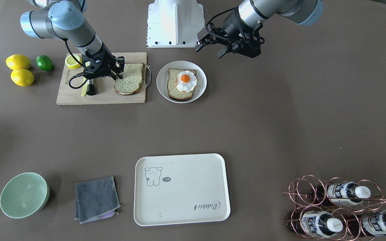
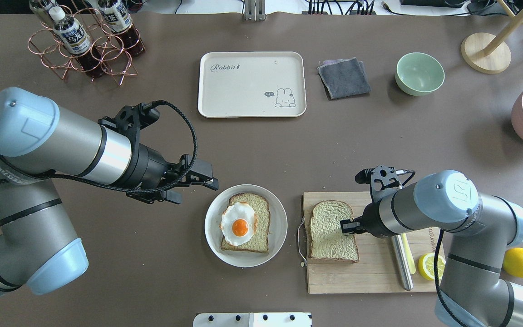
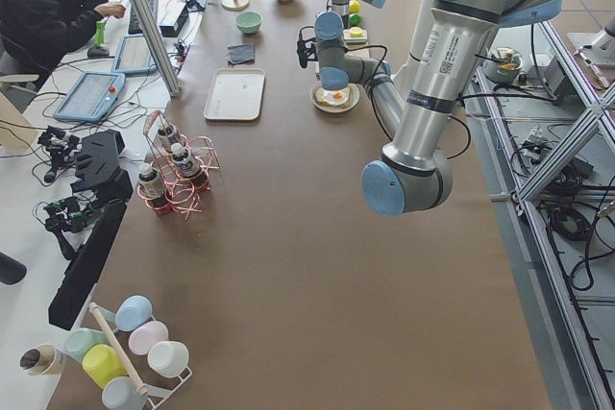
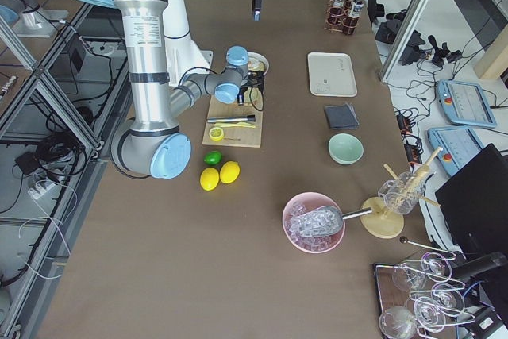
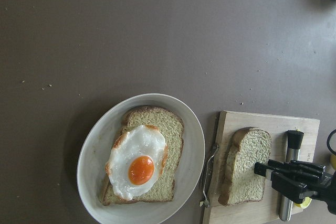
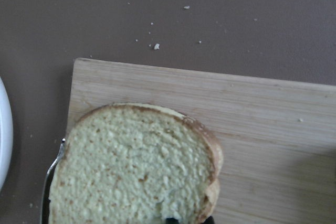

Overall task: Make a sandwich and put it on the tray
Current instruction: 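Lower the right gripper and grasp the plain bread slice's edge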

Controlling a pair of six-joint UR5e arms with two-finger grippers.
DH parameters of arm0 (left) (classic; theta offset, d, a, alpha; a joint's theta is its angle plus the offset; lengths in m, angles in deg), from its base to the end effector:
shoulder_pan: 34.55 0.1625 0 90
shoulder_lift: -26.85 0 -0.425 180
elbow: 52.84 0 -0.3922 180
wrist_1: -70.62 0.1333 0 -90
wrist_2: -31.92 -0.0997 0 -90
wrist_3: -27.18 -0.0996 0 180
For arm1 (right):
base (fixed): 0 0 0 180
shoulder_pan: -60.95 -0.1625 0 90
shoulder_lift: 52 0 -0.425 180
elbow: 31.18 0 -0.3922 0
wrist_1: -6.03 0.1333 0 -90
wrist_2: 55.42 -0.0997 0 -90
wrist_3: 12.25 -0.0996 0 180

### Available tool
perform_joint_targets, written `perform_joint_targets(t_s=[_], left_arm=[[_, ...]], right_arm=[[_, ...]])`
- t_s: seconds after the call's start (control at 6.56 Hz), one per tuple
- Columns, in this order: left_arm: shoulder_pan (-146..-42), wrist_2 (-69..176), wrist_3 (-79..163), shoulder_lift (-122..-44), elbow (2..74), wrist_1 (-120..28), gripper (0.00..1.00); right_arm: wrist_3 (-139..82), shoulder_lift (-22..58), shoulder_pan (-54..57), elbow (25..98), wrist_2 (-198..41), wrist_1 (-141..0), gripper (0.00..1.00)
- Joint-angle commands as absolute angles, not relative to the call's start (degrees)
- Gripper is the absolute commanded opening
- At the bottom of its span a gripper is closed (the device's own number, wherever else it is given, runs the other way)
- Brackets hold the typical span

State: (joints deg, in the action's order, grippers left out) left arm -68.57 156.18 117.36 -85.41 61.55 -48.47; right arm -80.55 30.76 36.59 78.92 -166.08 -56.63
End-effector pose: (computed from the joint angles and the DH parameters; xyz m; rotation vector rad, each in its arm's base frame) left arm 0.3999 -0.3631 0.1943 -0.1120 1.3620 -0.1061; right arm -0.4475 -0.3104 0.3765 0.0630 -0.9980 -0.1295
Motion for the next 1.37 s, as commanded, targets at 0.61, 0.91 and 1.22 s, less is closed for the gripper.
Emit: perform_joint_targets(t_s=[0.61, 0.91, 1.22], left_arm=[[-67.2, 151.8, 117.3, -86.0, 60.5, -48.3, 0.98], [-67.2, 151.7, 117.3, -86.1, 59.8, -48.3, 0.98], [-67.2, 151.7, 117.3, -86.1, 59.6, -48.3, 0.98]], right_arm=[[-80.5, 30.4, 30.9, 81.2, -171.3, -56.5, 0.0], [-80.5, 29.2, 29.6, 81.7, -171.6, -56.5, 0.0], [-80.6, 27.1, 28.7, 81.3, -171.4, -56.6, 0.0]])
